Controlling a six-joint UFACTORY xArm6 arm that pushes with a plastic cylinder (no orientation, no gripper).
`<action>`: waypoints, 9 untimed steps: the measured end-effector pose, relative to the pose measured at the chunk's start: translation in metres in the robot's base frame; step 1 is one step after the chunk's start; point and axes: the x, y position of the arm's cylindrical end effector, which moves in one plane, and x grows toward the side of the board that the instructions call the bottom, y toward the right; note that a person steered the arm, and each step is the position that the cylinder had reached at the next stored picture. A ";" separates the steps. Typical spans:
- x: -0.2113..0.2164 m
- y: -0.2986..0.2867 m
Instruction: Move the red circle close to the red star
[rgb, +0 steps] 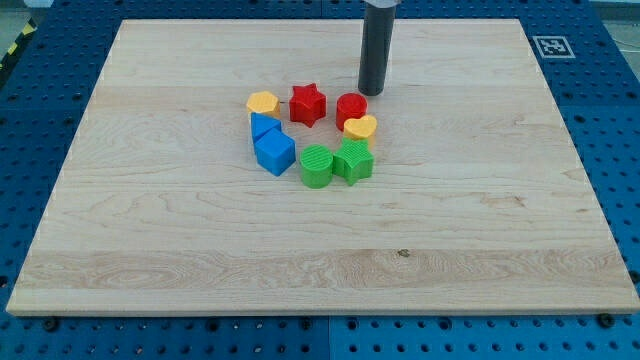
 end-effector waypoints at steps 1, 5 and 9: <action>-0.018 0.027; 0.164 0.095; 0.151 0.082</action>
